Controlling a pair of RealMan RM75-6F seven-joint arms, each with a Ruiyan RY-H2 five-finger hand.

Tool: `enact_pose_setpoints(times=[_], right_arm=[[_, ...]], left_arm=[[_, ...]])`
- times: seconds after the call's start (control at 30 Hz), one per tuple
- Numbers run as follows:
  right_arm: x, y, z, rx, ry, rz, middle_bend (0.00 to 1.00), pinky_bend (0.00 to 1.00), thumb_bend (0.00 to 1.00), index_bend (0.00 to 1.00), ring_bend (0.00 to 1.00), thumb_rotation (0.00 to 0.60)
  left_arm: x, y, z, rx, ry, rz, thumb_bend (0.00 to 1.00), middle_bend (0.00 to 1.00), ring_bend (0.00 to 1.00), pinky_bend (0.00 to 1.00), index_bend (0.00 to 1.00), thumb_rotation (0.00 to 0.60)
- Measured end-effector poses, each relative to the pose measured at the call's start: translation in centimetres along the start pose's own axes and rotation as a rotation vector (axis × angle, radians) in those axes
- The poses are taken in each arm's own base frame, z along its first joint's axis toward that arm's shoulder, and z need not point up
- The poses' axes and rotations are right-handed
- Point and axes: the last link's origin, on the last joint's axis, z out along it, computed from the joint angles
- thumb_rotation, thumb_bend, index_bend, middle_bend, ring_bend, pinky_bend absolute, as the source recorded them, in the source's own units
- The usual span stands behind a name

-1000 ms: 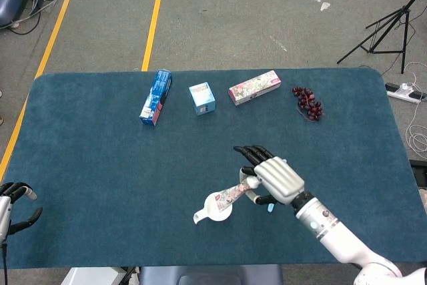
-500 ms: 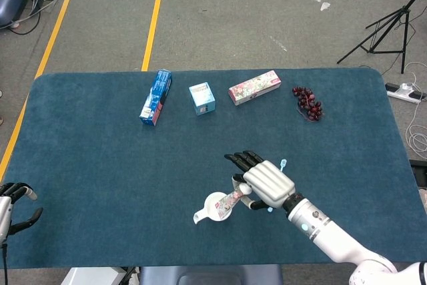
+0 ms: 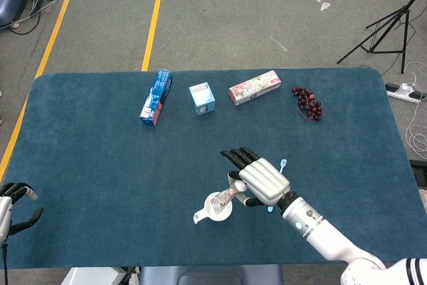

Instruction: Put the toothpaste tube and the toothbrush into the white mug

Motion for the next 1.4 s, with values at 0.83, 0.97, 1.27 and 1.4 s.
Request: enact_pose_setpoints(times=[0.83, 0.97, 1.27, 1.4], right_arm=[[-1.2, 0.0, 0.5, -0.008, -0.038, -0.059, 0.06, 0.08, 0.35, 0.61, 0.0, 0.6], [-1.6, -0.1, 0.8, -0.008, -0.047, -0.073, 0.06, 0.08, 0.35, 0.61, 0.0, 0.6], [-2.6, -0.3, 1.5, -0.012, -0.07, -0.092, 0.06, 0.08, 0.35, 0.61, 0.0, 0.6], [-3.0, -0.3, 1.7, -0.011, -0.079, -0.097, 0.06, 0.08, 0.35, 0.61, 0.0, 0.6]], left_arm=[[0.1, 0.0, 0.0, 0.002, 0.001, -0.001, 0.25, 0.4, 0.31, 0.33, 0.51, 0.6], [0.1, -0.1, -0.1, 0.002, 0.003, -0.002, 0.25, 0.4, 0.31, 0.33, 0.51, 0.6], [0.2, -0.1, -0.1, 0.002, 0.004, -0.005, 0.25, 0.4, 0.31, 0.33, 0.51, 0.6], [0.2, -0.1, -0.1, 0.003, 0.003, -0.004, 0.25, 0.4, 0.31, 0.33, 0.51, 0.6]])
